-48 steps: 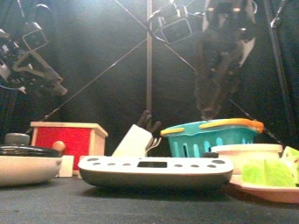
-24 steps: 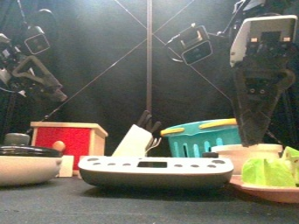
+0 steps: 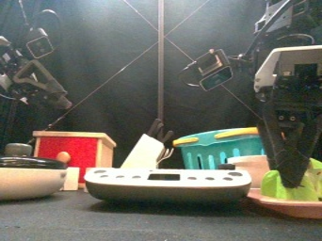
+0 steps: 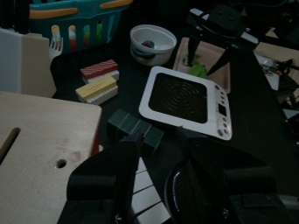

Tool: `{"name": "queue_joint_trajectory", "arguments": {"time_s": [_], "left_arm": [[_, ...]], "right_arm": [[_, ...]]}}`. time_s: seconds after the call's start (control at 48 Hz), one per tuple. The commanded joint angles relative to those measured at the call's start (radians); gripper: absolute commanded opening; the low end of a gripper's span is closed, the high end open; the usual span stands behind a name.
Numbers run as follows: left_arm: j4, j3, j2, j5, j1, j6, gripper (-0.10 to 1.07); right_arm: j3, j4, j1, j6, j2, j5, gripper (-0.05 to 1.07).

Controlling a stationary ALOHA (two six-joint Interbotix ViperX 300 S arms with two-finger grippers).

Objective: Grab starfruit bottom

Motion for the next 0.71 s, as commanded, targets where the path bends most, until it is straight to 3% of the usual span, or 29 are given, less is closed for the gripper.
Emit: {"name": "queue_joint_trajectory", "arguments": {"time_s": [0.0, 0.229, 0.521, 0.688], "left_arm": [[0.002, -0.017, 0.002, -0.005, -0.002, 0.002, 0.78], [0.002, -0.017, 0.0, -0.005, -0.002, 0.002, 0.78], [0.002, -0.015, 0.002, -0.005, -0.002, 0.002, 0.78], [0.002, -0.015, 0.002, -0.005, -0.002, 0.0, 0.78]], "right_arm": [[-0.006, 0.002, -0.005, -0.002, -0.015, -0.011, 0.9], [-0.003, 0.0, -0.011, -0.003, 0.0, -0.04, 0.86], [0.005, 0.005, -0.012, 0.0, 0.0, -0.035, 0.7], [-0.008, 0.0, -0.012, -0.002, -0.031, -0.012, 0.68]]}}
